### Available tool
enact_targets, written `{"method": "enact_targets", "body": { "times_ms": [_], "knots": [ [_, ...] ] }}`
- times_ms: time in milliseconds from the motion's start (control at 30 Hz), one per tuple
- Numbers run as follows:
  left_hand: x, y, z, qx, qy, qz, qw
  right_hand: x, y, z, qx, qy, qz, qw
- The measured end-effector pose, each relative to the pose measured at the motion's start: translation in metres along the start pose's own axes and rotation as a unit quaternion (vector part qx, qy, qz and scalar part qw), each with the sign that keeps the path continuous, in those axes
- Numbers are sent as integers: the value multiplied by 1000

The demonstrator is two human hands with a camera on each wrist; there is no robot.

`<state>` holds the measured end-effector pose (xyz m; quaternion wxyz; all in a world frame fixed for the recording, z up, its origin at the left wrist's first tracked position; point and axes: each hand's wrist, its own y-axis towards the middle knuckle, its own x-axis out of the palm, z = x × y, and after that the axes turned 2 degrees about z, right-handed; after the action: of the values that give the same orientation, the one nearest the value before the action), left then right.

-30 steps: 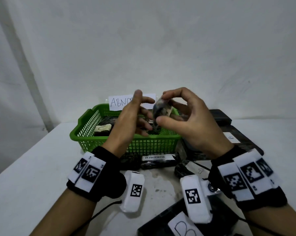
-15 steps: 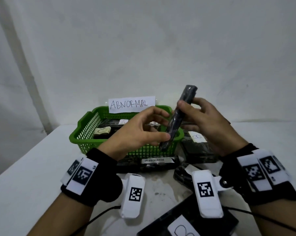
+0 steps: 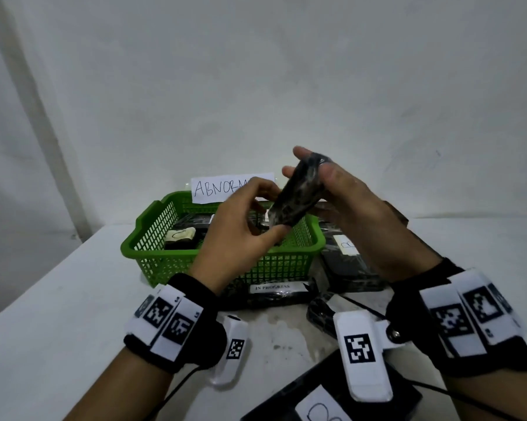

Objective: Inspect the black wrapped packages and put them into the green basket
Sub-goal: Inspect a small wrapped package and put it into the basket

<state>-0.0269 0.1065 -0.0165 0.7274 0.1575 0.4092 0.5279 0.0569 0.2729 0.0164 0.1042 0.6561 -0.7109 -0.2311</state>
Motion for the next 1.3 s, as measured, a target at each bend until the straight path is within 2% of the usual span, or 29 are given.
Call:
{"method": "enact_targets", "body": {
  "times_ms": [67, 133, 267, 433, 500, 567, 600, 633, 733, 800, 867, 900, 967, 1033, 1133, 1200, 1300],
  "knots": [
    [2, -1, -3, 37, 26, 35, 998, 4, 0, -4, -6, -8, -42, 999],
    [3, 0, -7, 59, 34, 63, 996, 9, -1, -8, -33, -19, -41, 998],
    [-1, 0, -15, 97, 70, 97, 988, 22, -3, -7, -103, -62, 39, 992],
    [-10, -1, -21, 88, 33, 87, 992, 24, -2, 1, -115, -45, 92, 988],
    [-16, -1, -24, 74, 26, 57, 995, 22, 1, 0, -88, 26, 102, 991],
    [-22, 0, -26, 22, -47, 9, 999, 17, 3, -2, -43, 77, 109, 990],
    [-25, 1, -26, -12, -98, -9, 995, 13, 4, -1, -32, 69, 123, 989],
    [-28, 2, -27, -37, -132, -9, 990, 9, 4, 1, -37, 27, 144, 989],
    [-40, 6, -30, -63, -144, 49, 986, 1, 5, 9, -85, -146, 184, 968],
    [-48, 10, -36, -78, -133, 77, 985, 7, 7, 11, -88, -166, 150, 971],
    [-56, 15, -48, -116, -113, 82, 983, 19, 16, 11, -74, -213, 84, 971],
    [-59, 18, -53, -142, -106, 76, 981, 22, 23, 12, -69, -277, 48, 957],
    [-66, 26, -67, -187, -82, 62, 977, 32, 46, 19, -47, -424, -36, 904],
    [-71, 33, -78, -216, -56, 49, 973, 43, 73, 27, -45, -515, -86, 852],
    [-77, 44, -88, -255, -42, 36, 965, 55, 108, 38, -69, -568, -134, 809],
    [-81, 51, -94, -286, -38, 40, 957, 58, 129, 44, -61, -581, -180, 792],
    [-88, 59, -100, -290, 56, 26, 955, 58, 159, 52, -23, -614, -240, 751]
  ]
}}
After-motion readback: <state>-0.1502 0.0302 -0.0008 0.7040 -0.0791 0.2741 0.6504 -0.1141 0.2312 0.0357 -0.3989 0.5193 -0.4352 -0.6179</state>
